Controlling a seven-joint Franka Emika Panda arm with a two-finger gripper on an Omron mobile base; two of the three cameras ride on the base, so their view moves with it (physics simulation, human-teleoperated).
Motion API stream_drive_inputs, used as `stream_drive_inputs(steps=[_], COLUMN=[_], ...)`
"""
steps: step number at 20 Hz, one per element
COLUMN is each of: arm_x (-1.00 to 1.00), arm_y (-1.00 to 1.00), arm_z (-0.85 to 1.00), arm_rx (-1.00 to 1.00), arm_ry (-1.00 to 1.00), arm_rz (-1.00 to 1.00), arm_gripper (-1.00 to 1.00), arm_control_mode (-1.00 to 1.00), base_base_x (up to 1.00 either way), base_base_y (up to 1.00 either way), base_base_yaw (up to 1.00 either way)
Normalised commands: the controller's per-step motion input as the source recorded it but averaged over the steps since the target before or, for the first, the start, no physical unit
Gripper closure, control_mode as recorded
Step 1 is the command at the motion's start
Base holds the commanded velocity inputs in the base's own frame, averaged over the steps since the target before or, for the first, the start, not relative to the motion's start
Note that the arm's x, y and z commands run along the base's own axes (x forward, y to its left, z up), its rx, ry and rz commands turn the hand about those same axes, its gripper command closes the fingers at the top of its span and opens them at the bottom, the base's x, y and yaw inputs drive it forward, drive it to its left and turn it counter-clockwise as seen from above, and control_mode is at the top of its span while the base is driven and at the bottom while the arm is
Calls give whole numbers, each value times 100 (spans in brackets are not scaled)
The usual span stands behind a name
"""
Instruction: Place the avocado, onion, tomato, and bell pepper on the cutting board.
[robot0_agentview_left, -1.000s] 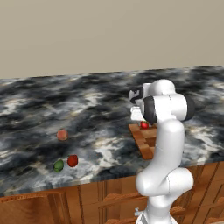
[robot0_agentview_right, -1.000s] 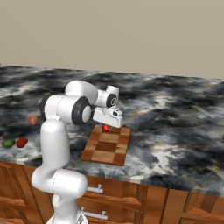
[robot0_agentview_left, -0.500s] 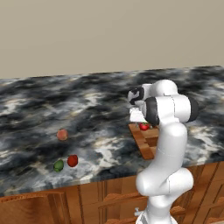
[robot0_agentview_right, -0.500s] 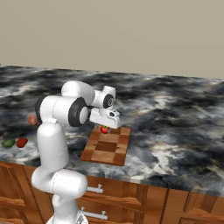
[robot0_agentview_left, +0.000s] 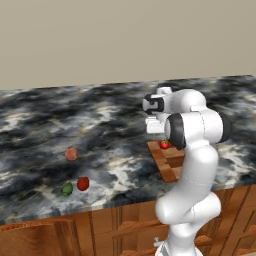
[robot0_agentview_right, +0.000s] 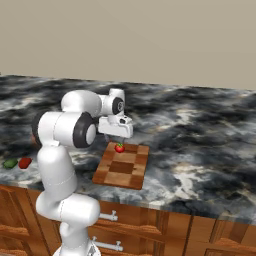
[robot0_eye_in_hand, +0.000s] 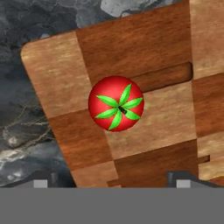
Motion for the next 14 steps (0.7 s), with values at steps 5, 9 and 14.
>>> stream_drive_inputs(steps=[5,9,14], arm_x=[-25,-23,-26], arm_y=[16,29,51], arm_z=[38,29,16], arm_rx=[-8,-5,-5], arm_ry=[0,0,0], arm_rz=[1,2,8], arm_gripper=[-100,-100,-100], arm_control_mode=[-100,-100,-100], base_base_x=[0,0,0], base_base_y=[0,0,0], base_base_yaw=[0,0,0])
